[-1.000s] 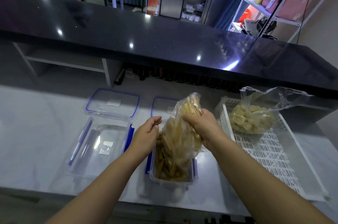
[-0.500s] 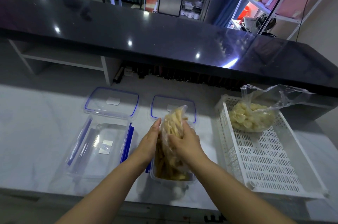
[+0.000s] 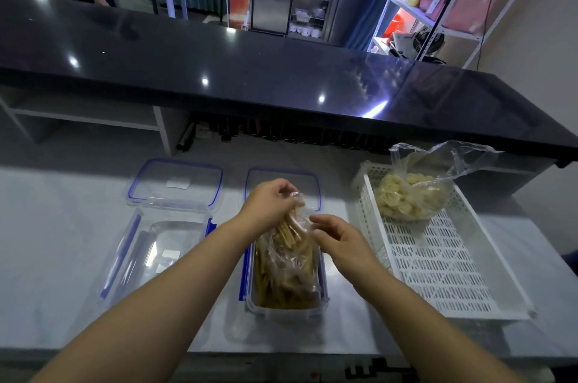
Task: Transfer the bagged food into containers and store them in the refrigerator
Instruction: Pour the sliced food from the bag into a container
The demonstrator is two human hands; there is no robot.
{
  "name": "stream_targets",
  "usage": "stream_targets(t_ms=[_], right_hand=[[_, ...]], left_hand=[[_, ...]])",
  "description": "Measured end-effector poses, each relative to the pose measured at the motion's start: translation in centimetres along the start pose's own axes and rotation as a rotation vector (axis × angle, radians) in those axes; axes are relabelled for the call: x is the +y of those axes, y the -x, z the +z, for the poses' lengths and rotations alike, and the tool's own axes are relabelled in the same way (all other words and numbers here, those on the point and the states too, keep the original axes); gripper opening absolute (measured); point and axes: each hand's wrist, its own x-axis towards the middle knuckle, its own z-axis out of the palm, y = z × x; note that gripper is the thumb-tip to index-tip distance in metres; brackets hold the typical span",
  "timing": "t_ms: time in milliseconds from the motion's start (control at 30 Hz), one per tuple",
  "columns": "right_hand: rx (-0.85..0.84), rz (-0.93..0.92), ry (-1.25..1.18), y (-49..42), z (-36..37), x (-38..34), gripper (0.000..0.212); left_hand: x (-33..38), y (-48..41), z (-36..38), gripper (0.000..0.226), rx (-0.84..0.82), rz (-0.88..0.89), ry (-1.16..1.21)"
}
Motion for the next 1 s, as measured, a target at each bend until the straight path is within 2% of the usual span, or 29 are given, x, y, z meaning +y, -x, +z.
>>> stream_targets(t_ms=[67, 100, 200, 267, 367, 567, 700, 867, 1000], right_hand=[[0.028, -0.032, 0.043, 0.6, -0.3, 0.6, 0.008], [0.043, -0.042, 0.085, 0.9, -0.3, 0.9, 0.009], [0.051, -0.047, 0.311, 1.9, 0.0, 1.7, 0.038], [0.047, -0.064, 0.472, 2.4, 0.4, 2.2, 0.05], [0.048, -0.11, 0.613, 2.4, 0.6, 2.2, 0.03], [0.077, -0.147, 0.364, 2.0, -1.5, -1.0, 0.024], [-0.009, -0.202, 0.132, 1.8, -2.4, -4.5, 0.022], [-0.015, -0.271, 0.006, 1.1, -2.3, -8.1, 0.019], [0.025, -0.29, -0.002, 0.2, -1.5, -9.3, 0.02]], left_hand=[[0.1, 0.0, -0.2, 0.01, 0.068, 0.017, 0.056], [0.2, -0.1, -0.5, 0.011, 0.096, 0.018, 0.094], [0.6, -0.2, -1.3, 0.009, 0.12, 0.011, 0.18], [0.9, -0.3, -1.9, 0.009, 0.14, 0.009, 0.196], [1.2, -0.5, -2.5, 0.006, 0.151, 0.005, 0.209], [1.9, 0.1, -3.7, 0.005, 0.146, 0.007, 0.218], [3.1, 0.4, -4.4, 0.002, 0.127, 0.041, 0.249], [4.7, 0.6, -5.2, 0.003, 0.096, 0.125, 0.298], [5.1, 1.0, -5.4, 0.006, 0.034, 0.146, 0.314]])
